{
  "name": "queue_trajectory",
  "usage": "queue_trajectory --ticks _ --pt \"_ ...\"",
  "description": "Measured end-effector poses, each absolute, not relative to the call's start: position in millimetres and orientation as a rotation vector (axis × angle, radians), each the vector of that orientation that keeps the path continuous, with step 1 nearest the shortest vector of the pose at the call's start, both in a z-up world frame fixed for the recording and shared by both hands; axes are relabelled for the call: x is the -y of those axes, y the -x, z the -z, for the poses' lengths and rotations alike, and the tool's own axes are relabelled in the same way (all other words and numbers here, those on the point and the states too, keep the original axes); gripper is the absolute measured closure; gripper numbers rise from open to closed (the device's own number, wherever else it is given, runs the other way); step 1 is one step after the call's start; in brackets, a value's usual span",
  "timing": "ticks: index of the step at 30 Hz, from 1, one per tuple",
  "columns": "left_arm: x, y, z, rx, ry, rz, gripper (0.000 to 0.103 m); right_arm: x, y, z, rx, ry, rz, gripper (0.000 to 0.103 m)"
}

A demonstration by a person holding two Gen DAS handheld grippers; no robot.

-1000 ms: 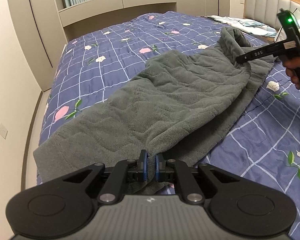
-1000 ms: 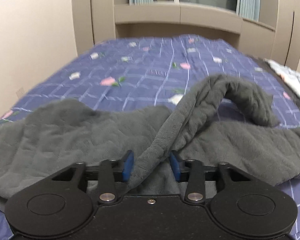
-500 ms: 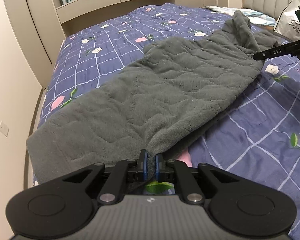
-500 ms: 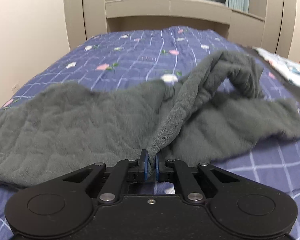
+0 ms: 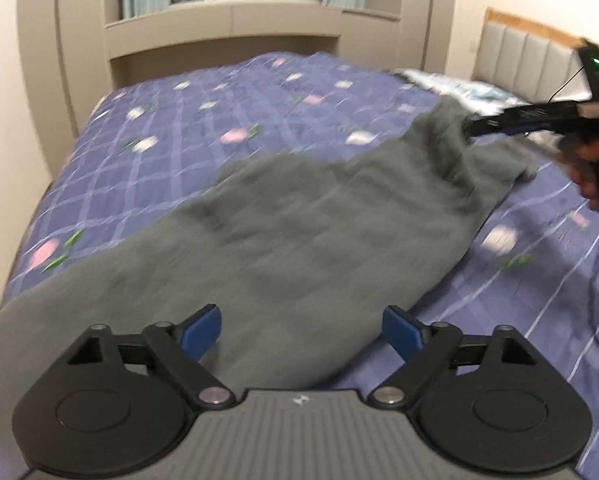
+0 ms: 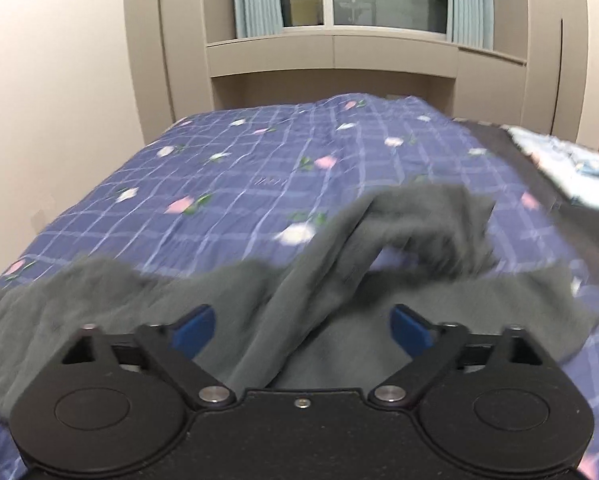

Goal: Fold towel

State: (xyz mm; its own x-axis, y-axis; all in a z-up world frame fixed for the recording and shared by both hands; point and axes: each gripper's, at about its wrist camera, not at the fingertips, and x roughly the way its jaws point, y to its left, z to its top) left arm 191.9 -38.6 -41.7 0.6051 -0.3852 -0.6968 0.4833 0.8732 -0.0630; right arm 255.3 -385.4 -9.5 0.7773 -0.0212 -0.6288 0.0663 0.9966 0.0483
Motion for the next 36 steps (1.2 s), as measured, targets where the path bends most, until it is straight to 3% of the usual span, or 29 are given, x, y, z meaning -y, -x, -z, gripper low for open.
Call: queue_trajectory --ticks 2,6,16,24,27,29,30,32,34,35,36 --pt "62.5 -203.6 39.7 -0.762 -0.116 0.527 0.002 397.8 -278.8 -1.6 -0.682 -0.040 0.083 0.001" --pt "107.3 -229.1 37.5 -0.755 -0.079 0.542 0.001 418.3 -322.5 -12.5 -0.712 -0.009 0.164 0.001" --pt "196.1 -270.3 40.6 -0.727 -0.067 0.557 0.000 444.4 -407.6 -17.4 -0.868 -0.010 0.284 0.001" --pt "241.3 -279.6 43.4 -0.734 -0.066 0.620 0.000 456.4 -450.9 15.4 -1.052 0.070 0.375 0.001" --pt "253.5 -280.0 43.9 -0.734 -0.074 0.649 0.000 466.8 -452.2 21.1 -1.077 0.025 0.379 0.004" --pt "260.5 -280.3 43.9 -0.743 -0.083 0.666 0.002 469.8 -450.6 22.3 -1.080 0.011 0.368 0.015" --pt "262.7 -280.0 43.4 -0.743 -0.083 0.676 0.008 471.8 -448.8 22.7 -1.080 -0.002 0.360 0.021" --pt "268.0 -281.9 43.8 -0.758 -0.090 0.700 0.024 474.7 -444.7 21.7 -1.076 -0.030 0.350 0.052" --pt "273.5 -284.9 47.2 -0.797 -0.099 0.721 0.055 479.5 -439.3 20.5 -1.072 -0.065 0.327 0.063" --pt "275.8 -287.3 49.4 -0.816 -0.102 0.719 0.064 482.0 -436.6 19.3 -1.067 -0.084 0.318 0.073" --pt "276.9 -288.4 51.6 -0.831 -0.104 0.714 0.082 484.6 -433.2 17.8 -1.061 -0.103 0.311 0.079"
